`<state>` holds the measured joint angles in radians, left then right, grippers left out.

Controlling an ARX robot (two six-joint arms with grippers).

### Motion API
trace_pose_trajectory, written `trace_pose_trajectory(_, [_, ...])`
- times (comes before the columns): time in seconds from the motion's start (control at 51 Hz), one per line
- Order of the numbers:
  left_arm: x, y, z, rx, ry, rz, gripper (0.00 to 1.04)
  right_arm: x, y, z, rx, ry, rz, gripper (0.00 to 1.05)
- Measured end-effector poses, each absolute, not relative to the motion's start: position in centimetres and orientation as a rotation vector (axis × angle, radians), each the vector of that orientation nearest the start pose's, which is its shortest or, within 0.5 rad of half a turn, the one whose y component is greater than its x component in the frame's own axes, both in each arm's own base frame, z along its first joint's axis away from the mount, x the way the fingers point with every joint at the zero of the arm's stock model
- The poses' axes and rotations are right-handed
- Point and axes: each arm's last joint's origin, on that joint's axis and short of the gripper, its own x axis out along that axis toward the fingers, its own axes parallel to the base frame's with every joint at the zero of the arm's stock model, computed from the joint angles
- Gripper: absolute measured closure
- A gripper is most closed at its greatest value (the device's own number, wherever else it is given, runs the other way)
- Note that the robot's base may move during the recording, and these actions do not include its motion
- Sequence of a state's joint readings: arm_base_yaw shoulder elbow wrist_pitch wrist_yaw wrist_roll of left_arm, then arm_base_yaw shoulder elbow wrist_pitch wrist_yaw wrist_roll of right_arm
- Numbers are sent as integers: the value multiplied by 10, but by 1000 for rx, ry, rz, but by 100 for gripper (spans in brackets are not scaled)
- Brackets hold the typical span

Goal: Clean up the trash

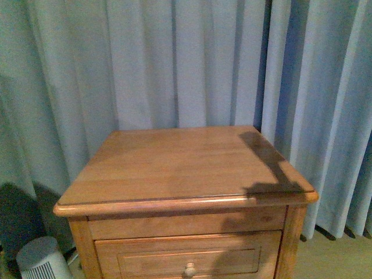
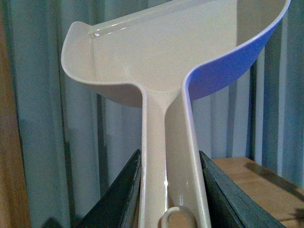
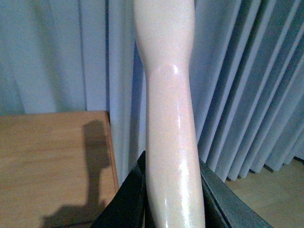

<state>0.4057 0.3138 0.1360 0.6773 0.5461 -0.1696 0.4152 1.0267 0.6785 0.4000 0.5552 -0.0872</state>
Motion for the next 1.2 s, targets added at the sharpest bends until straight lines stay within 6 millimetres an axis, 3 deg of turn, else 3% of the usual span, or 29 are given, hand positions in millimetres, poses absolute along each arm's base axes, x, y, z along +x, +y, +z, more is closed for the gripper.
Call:
trace_pose_trajectory(0.137, [99,26,245,63,-430,-174,75,183,66,304,-38,-74,-173,84])
trace_pose_trajectory(0.314, [99,26,245,63,-430,-174,75,166,59,297,-40,-89,-185,84])
trace_pose_trajectory(1.196, [100,26,245,61,-430,-172,76,160,57,292,-44,-93,-210,84])
